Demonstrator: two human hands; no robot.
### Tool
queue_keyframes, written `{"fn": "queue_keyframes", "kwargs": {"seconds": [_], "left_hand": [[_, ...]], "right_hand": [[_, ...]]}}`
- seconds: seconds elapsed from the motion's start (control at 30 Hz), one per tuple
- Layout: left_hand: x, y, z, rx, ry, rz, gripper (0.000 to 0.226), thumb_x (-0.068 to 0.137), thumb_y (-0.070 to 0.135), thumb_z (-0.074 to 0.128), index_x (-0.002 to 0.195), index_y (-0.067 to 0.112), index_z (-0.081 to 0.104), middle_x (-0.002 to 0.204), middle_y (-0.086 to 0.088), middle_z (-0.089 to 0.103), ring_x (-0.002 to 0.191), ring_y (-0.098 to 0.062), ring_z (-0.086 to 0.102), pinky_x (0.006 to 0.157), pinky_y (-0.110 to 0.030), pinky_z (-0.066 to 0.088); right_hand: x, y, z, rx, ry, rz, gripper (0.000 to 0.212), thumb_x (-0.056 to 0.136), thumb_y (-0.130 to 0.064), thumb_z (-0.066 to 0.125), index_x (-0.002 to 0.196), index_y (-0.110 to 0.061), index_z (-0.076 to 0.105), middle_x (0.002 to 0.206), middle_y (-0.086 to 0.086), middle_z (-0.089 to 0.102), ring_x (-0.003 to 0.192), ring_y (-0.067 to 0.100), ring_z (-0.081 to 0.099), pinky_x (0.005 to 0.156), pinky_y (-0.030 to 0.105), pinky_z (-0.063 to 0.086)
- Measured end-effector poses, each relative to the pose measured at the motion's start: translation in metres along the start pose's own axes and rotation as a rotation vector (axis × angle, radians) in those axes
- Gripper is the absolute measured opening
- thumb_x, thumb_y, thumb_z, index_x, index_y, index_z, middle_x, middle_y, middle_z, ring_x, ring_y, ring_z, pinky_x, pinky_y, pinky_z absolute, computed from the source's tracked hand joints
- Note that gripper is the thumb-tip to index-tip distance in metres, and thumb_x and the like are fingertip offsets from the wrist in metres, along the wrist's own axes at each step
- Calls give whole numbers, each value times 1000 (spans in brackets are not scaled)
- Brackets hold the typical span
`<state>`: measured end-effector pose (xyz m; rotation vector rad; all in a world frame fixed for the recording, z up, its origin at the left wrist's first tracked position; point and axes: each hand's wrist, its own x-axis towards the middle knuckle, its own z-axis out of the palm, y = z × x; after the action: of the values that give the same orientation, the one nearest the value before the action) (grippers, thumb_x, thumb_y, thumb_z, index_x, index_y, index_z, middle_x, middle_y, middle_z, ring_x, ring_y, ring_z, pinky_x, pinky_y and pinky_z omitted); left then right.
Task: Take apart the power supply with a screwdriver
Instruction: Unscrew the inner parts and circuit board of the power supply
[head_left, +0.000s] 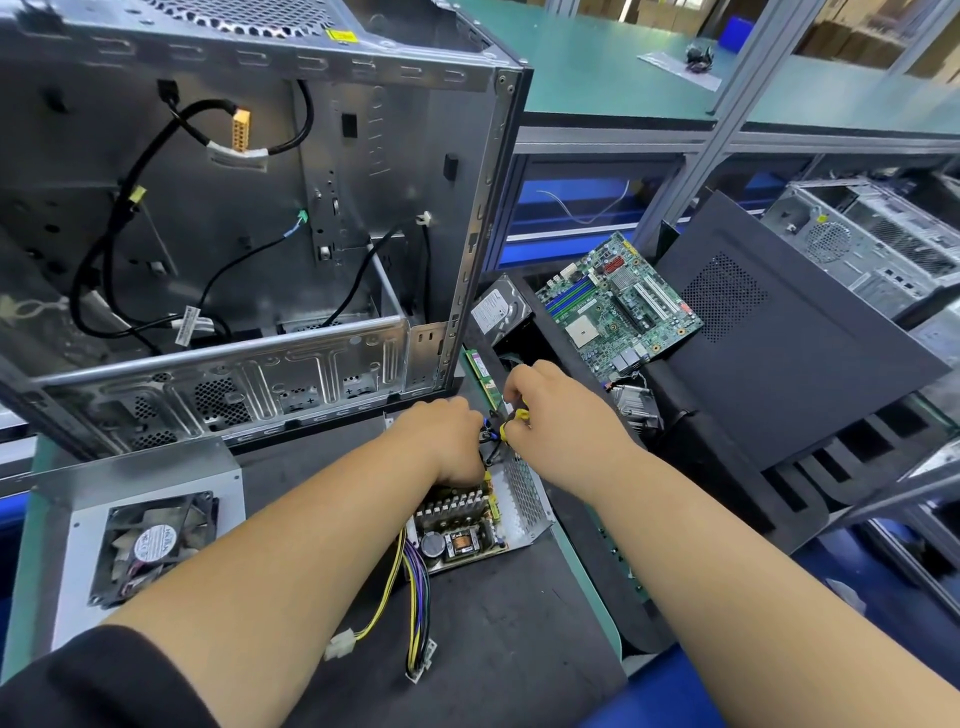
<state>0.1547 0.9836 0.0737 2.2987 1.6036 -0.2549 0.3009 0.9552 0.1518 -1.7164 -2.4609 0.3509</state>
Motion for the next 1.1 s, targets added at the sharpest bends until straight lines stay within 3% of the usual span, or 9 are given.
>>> {"fn": "queue_keyframes", "kwargs": {"seconds": [0.1,0.2,0.27,0.4,0.53,0.73,0.8,0.97,1.1], "left_hand": [[0,0,1,0,7,-2,50,76,42,59,121,21,54,115,-6,48,105,-29,54,74,-36,36],[1,0,1,3,11,-1,53,76,45,59,122,21,53,117,-7,48,107,-29,54,74,-36,35],[0,0,2,4,13,0,52,75,45,59,121,21,54,116,-7,48,107,-30,55,74,-36,36],[-1,0,1,5,18,3,50,75,43,59,119,20,54,113,-7,48,105,-30,55,73,-36,35],[-1,1,-1,8,9,-2,49,77,42,60,120,20,54,115,-8,48,106,-30,55,74,-37,35],[-1,1,0,6,8,-4,58,77,43,60,130,21,49,121,-7,48,111,-30,53,76,-36,36],[-1,1,0,7,10,-2,55,77,43,59,127,20,51,119,-7,48,109,-30,54,75,-36,36],[-1,0,0,12,14,2,50,76,42,58,120,20,54,114,-7,48,104,-30,55,73,-36,36],[0,0,0,15,14,1,49,75,41,58,118,20,54,114,-7,48,104,-30,55,73,-36,36]], "right_hand": [[-1,1,1,-15,17,19,14,95,-32,52,99,-18,50,98,1,51,74,25,49,58,34,32],[0,2,0,-121,61,19,29,100,-46,46,97,-18,53,84,0,55,75,26,53,58,34,35],[0,3,0,-150,54,10,30,102,-45,44,99,-17,54,79,0,54,72,26,51,56,34,32],[1,1,-2,-52,36,9,18,99,-32,52,109,-17,52,93,1,57,75,25,49,58,34,31],[0,0,-2,-25,22,-18,23,90,-26,56,111,-16,51,104,4,52,83,28,50,63,35,34],[-1,1,1,-151,72,-33,28,99,-45,47,103,-17,53,94,2,56,82,28,55,65,38,44],[0,3,1,-181,87,-27,31,101,-47,44,102,-18,53,86,0,56,79,28,56,60,36,41],[1,2,1,-63,59,-21,19,99,-32,52,109,-16,51,93,1,58,76,25,52,58,34,34],[0,1,1,-10,38,-32,24,89,-22,58,111,-15,52,106,5,54,86,28,52,65,36,39]]}}
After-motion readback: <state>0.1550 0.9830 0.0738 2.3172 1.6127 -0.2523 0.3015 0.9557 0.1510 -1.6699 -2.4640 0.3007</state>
